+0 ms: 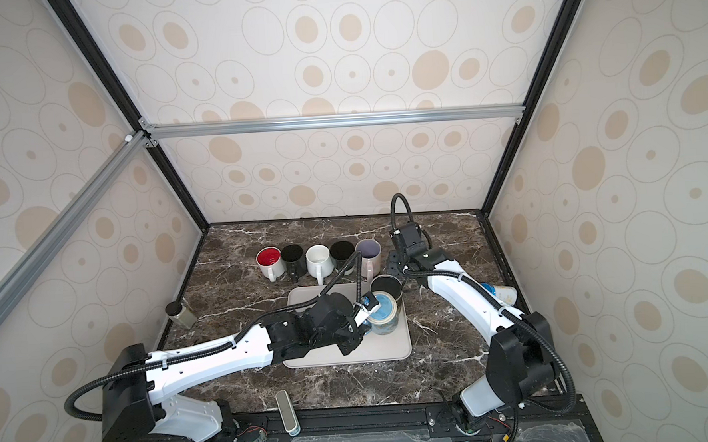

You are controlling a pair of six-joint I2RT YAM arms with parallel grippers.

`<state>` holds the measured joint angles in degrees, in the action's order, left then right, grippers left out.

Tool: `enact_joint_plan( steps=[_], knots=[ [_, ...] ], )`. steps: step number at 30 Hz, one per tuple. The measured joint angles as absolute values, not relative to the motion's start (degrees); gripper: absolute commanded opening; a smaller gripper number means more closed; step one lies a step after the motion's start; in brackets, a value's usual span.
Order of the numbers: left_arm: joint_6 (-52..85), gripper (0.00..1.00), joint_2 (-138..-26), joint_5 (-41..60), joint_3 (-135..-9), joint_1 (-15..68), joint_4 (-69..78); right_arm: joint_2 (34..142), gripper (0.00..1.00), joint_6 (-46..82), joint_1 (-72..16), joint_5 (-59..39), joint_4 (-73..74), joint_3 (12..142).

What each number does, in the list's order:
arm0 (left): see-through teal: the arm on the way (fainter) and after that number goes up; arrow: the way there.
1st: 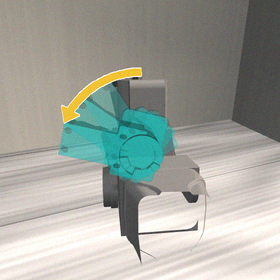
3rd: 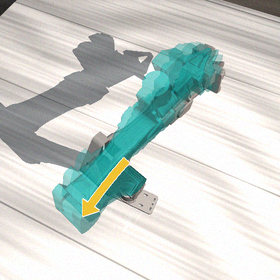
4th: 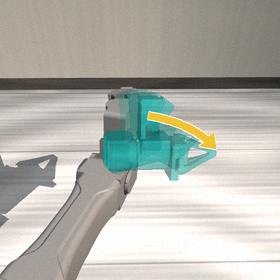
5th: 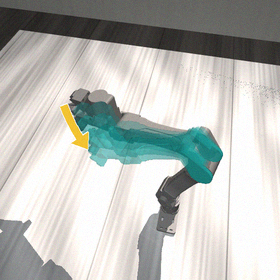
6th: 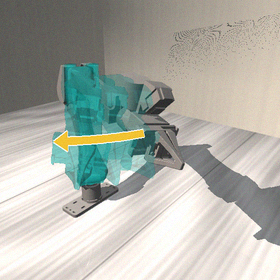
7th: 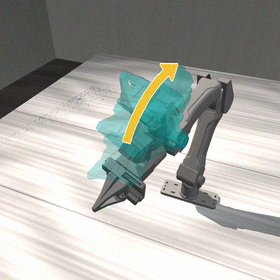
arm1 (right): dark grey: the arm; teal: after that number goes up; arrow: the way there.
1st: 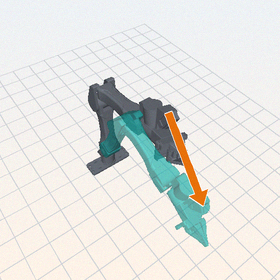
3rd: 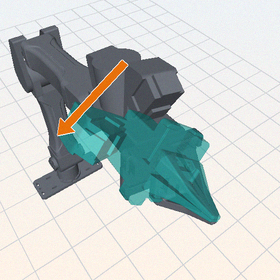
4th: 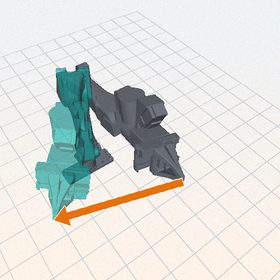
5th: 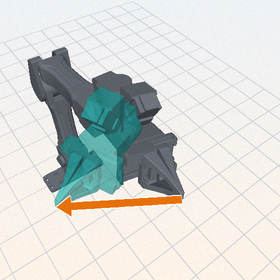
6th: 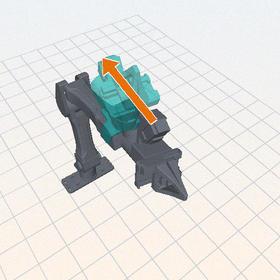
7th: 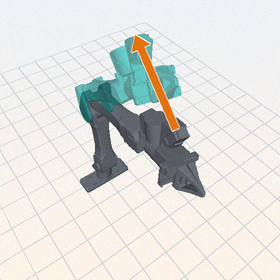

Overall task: Turn the mug right side up
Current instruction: 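Lift the light blue mug with the left gripper and tilt it toward the right gripper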

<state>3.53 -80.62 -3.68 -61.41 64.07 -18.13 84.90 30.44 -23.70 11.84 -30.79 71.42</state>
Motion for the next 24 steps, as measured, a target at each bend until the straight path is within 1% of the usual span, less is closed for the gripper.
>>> enact_joint_plan(
  steps=[6, 11, 15, 18, 24],
  knots=[
    [0.51, 0.00, -75.11, -12.62, -61.41, 62.83, -19.66, 81.69, 0.44, 30.39, -23.70, 12.51, -29.26, 72.03],
    [-0.49, 0.00, -68.55, -13.47, -60.93, 57.93, -15.35, 78.98, 0.44, 30.39, -23.70, 11.11, -25.50, 70.65],
    [0.45, 0.00, -64.42, -8.62, -58.87, 51.90, -9.54, 78.22, 0.44, 30.39, -23.70, 9.21, -23.27, 69.87],
    [3.20, 0.00, -62.72, -2.55, -56.51, 46.96, -4.47, 77.06, 0.43, 30.37, -23.70, 6.76, -20.53, 67.83],
    [12.99, 0.00, -60.95, 10.26, -48.69, 38.94, 8.78, 75.05, 0.42, 30.87, -23.66, -2.94, -13.32, 63.57]
  ],
)
